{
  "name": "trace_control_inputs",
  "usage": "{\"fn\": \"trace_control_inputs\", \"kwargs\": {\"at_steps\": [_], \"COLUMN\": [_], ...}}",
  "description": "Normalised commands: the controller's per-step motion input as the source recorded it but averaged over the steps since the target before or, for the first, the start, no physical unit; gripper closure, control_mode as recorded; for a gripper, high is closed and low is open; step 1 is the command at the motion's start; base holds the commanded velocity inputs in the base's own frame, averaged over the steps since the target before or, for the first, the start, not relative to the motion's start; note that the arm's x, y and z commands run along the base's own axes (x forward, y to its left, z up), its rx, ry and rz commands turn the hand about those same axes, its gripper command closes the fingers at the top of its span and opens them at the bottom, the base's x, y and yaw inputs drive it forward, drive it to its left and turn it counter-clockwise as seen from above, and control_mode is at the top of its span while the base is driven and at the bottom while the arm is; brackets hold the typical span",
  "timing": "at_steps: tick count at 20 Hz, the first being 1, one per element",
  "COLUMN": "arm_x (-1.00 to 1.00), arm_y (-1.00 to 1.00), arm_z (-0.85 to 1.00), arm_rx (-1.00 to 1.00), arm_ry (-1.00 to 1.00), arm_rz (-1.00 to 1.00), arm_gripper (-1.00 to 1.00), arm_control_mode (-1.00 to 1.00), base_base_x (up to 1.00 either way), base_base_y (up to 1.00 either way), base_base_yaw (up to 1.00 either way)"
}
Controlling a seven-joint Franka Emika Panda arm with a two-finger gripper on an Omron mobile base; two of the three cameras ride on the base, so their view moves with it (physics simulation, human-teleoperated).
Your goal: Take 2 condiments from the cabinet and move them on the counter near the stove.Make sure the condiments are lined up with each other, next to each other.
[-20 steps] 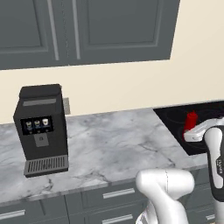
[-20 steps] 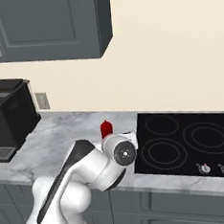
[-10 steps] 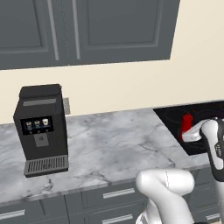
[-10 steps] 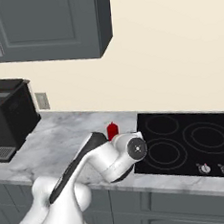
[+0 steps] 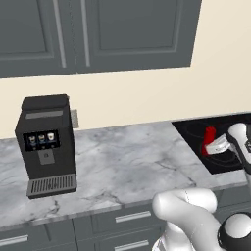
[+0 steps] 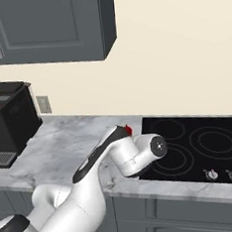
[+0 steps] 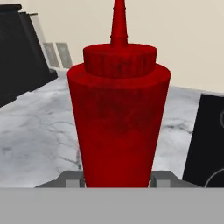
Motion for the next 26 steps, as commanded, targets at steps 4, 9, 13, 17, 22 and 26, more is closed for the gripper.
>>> {"fn": "trace_control_inputs", "kwargs": {"at_steps": [4,9,13,17,22,26], "arm_x": [0.16,0.0,0.0,0.0,0.0,0.04], "arm_y": [-0.02,0.0,0.03,0.1,0.09,0.11], "arm_z": [-0.29,-0.27,-0.27,-0.27,-0.22,-0.32], "arm_rx": [0.0,0.0,0.0,0.0,0.0,0.0], "arm_ry": [0.02,0.05,0.0,-0.01,0.0,0.0], "arm_rz": [0.09,0.03,0.0,0.0,0.0,0.0], "arm_gripper": [1.0,1.0,1.0,1.0,1.0,1.0], "arm_control_mode": [-1.0,-1.0,-1.0,-1.0,-1.0,-1.0], "base_base_x": [0.0,0.0,0.0,0.0,0.0,0.0], "base_base_y": [0.0,0.0,0.0,0.0,0.0,0.0], "base_base_yaw": [0.0,0.0,0.0,0.0,0.0,0.0]}}
